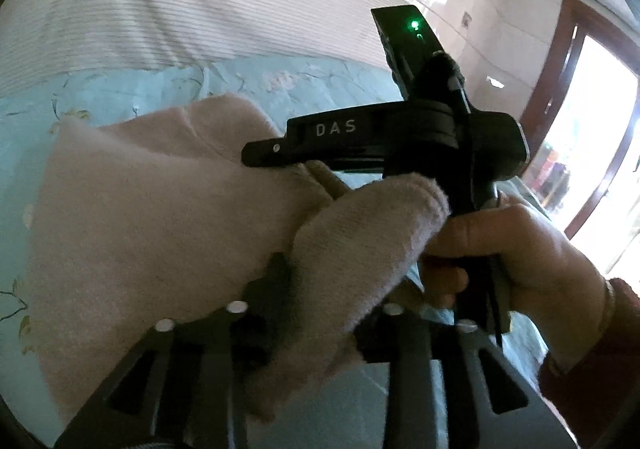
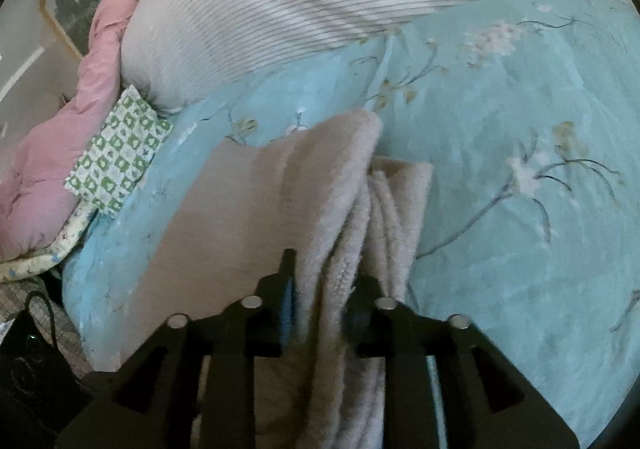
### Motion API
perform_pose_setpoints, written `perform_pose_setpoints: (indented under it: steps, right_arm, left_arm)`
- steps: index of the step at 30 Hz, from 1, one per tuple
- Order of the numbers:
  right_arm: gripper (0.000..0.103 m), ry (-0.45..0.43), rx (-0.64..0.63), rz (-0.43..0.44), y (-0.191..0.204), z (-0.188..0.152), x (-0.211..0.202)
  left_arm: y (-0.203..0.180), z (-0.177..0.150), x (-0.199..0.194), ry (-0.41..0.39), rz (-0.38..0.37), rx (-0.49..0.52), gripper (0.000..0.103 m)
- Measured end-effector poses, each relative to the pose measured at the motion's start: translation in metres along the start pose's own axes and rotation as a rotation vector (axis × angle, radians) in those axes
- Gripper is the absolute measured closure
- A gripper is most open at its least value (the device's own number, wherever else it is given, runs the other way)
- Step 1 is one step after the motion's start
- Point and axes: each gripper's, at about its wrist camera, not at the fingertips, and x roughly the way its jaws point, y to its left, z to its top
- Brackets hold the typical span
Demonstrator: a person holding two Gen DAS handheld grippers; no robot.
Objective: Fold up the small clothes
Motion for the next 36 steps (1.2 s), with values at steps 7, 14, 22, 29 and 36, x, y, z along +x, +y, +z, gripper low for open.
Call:
perform_pose_setpoints:
  steps: [7,14,22,29,36]
  right_arm:
    - [0.034,-0.033,-0.002,-0.077,0.003,-0.009,-0.032]
    - [0.021,0.004,0.026,-0.035,0.013,-0.023,-0.036]
    - [0.019,0.054,0.069,-0.001,0.004,-0.024,-0.026]
    - [0.019,0.072,0.161,0.077,-0.015,-0.022,-0.007]
    - [0.062,0.117,0.176,0.125,-0.006,-0.029,0.008]
  left_arm:
    - [0.016,-0.007,-0.049,0.030,-0.056,-0.058,0.039]
    - [0.060,-0.005,-0.096,0.005,-0.028,-0.135,0.026]
    - [0.146,0.010,-0.079,0.057,-0.001,-0.305,0.022]
    - [0.202,0.015,-0.008,0.199,-0.196,-0.494,0.015]
    - [0.196,0.025,0.014,0.194,-0.193,-0.431,0.041]
